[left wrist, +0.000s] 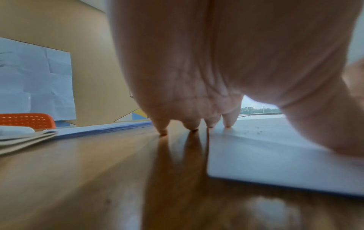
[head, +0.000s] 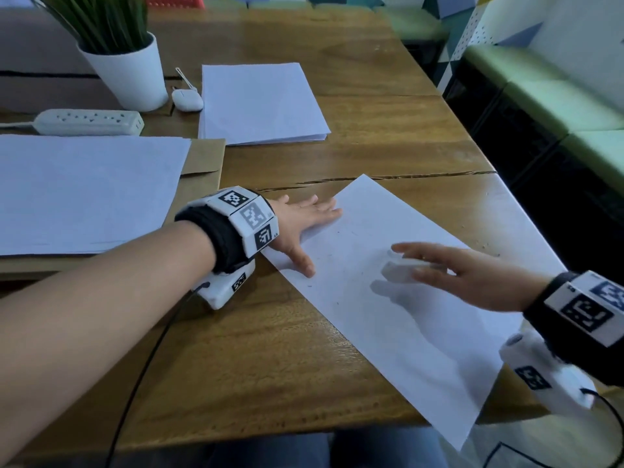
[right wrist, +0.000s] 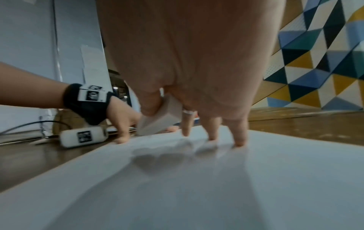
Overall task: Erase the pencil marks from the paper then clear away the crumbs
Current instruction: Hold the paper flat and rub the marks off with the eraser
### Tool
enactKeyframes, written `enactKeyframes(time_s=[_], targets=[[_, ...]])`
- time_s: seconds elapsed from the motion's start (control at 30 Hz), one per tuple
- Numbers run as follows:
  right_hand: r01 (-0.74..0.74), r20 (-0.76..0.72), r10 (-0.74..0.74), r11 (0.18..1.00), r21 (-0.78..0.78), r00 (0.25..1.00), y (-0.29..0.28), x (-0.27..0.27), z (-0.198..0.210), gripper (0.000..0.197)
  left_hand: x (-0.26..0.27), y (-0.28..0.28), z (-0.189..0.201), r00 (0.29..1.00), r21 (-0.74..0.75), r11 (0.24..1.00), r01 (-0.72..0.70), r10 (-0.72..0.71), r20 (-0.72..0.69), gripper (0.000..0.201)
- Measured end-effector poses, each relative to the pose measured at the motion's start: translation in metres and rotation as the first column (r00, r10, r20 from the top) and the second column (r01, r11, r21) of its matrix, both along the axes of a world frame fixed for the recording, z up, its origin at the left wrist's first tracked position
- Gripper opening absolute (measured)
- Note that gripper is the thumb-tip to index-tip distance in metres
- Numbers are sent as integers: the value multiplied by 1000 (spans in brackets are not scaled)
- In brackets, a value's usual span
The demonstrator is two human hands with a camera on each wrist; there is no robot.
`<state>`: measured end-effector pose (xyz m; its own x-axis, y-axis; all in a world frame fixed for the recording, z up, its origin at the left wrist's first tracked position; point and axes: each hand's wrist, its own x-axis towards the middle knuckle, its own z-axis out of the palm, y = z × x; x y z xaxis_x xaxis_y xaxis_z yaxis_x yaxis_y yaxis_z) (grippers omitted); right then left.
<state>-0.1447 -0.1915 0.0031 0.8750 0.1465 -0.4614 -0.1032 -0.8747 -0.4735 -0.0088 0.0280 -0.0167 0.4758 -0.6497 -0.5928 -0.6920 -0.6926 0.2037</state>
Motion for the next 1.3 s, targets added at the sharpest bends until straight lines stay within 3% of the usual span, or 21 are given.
enactKeyframes(time_s=[0.1, 0.2, 0.27, 0.4, 0.53, 0.67, 0.77, 0.87, 1.0, 1.07, 1.17, 1.23, 1.3], targets=[[78, 22, -78, 997, -1, 997, 16, -11, -6, 36, 3, 4, 0, 994, -74, 993, -94, 97, 43, 90], [175, 36, -176, 984, 30, 984, 44, -17, -12, 10, 3, 11, 3, 955, -148, 961, -233, 255, 151, 68], [252, 31, -256, 963, 95, 966, 61, -20, -15, 21, -2, 17, 5, 932, -143, 949, -281, 305, 195, 63], [415, -79, -408, 879, 234, 910, 81, -19, -9, 21, -17, 24, 0, 955, -45, 965, -259, 263, 136, 91], [425, -46, -429, 864, 270, 902, 76, 18, 6, 20, -16, 23, -1, 972, -27, 979, -200, 202, 119, 106], [324, -192, -289, 927, 190, 938, 62, 63, 18, 29, -8, 14, 1, 952, -156, 958, -239, 263, 158, 98], [247, -343, -195, 962, 113, 919, 66, 83, 15, 24, -1, 9, -1, 958, -139, 971, -196, 220, 185, 105], [354, -300, -308, 928, 115, 903, 70, 101, 7, 18, 3, 6, -7, 976, -63, 981, -183, 189, 112, 120], [567, -166, -545, 756, 326, 822, 71, 112, -7, 24, 8, 7, -11, 979, -53, 981, -186, 190, 70, 123], [530, -114, -523, 789, 310, 845, 73, 104, -11, 26, 8, 7, -12, 981, -44, 983, -181, 183, 64, 123], [412, -219, -368, 885, 214, 904, 72, 88, -15, 31, 7, 6, -12, 985, -17, 987, -161, 162, 64, 124], [466, -272, -399, 845, 261, 876, 66, 89, -15, 30, 6, 6, -12, 987, -6, 989, -150, 150, 59, 124], [588, -236, -538, 735, 339, 809, 60, 99, -15, 29, 6, 5, -13, 987, 3, 989, -149, 148, 64, 124]])
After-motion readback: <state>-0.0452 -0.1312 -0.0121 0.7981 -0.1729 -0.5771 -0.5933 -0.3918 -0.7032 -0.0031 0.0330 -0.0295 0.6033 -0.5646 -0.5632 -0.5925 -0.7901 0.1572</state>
